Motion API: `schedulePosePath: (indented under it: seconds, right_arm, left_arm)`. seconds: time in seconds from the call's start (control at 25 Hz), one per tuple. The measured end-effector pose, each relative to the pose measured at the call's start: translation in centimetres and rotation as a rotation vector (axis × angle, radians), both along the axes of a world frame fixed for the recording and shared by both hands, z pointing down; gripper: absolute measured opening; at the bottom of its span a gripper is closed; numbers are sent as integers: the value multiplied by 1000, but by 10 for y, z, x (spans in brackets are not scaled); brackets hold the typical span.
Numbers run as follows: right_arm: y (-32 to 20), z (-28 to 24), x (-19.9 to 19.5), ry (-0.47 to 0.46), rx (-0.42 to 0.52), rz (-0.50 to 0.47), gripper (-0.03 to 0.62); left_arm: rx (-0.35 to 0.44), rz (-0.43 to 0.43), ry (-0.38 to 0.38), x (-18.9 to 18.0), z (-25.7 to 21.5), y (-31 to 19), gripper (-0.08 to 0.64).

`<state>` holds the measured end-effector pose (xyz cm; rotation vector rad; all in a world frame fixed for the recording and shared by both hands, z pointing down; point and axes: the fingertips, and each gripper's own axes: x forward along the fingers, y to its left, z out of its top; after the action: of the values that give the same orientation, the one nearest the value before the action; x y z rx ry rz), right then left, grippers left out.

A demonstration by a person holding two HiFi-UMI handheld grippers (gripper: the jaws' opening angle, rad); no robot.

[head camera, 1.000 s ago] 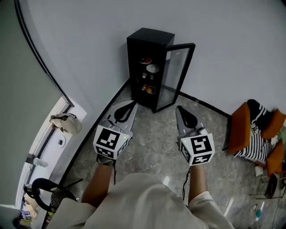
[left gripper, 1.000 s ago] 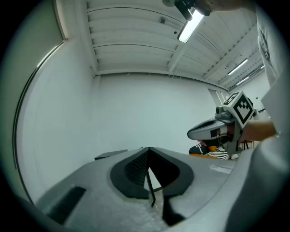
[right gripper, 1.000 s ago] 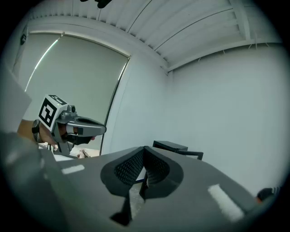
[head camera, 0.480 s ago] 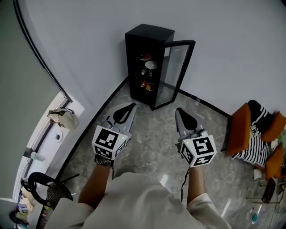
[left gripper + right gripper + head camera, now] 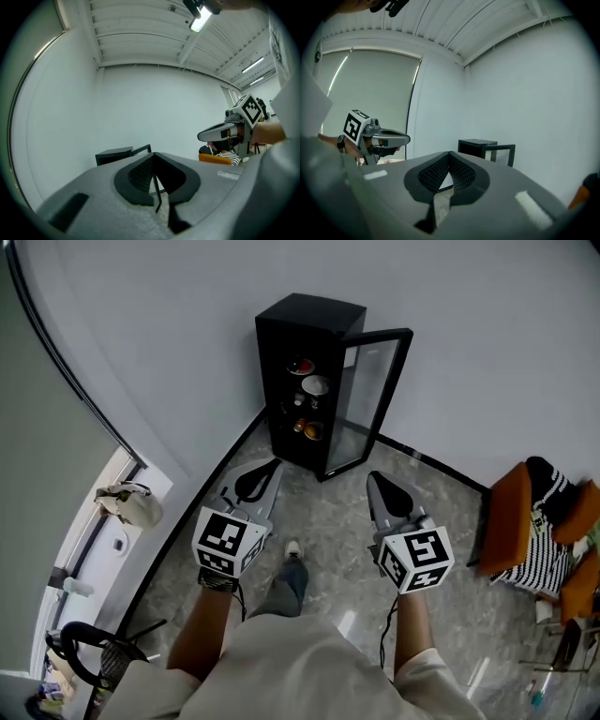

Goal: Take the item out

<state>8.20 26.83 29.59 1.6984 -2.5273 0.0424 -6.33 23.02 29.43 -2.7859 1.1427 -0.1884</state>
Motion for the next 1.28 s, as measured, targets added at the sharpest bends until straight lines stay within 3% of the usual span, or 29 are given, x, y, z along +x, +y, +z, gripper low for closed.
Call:
schedulePosePath:
  seconds: [0.24, 0.56, 0.92, 1.12, 1.28]
  right_arm:
    - [-95, -1, 15, -52, -9, -3, 8]
    - [-207, -15, 18, -22, -3, 11, 8]
    - [-287, -1, 31, -11, -51, 24, 8]
    - [-323, 13, 26, 3, -81, 18, 8]
    - [-350, 27, 22, 14, -104, 15, 8]
  left_arm:
    - [-8, 8, 2, 16, 12, -97, 5]
    - [-30, 20, 13, 23, 4, -208, 5]
    - [-106, 46, 60, 42, 18, -286, 5]
    - [-101, 48, 18, 45, 28, -320, 5]
    - [-137, 61, 40, 46, 38, -345, 5]
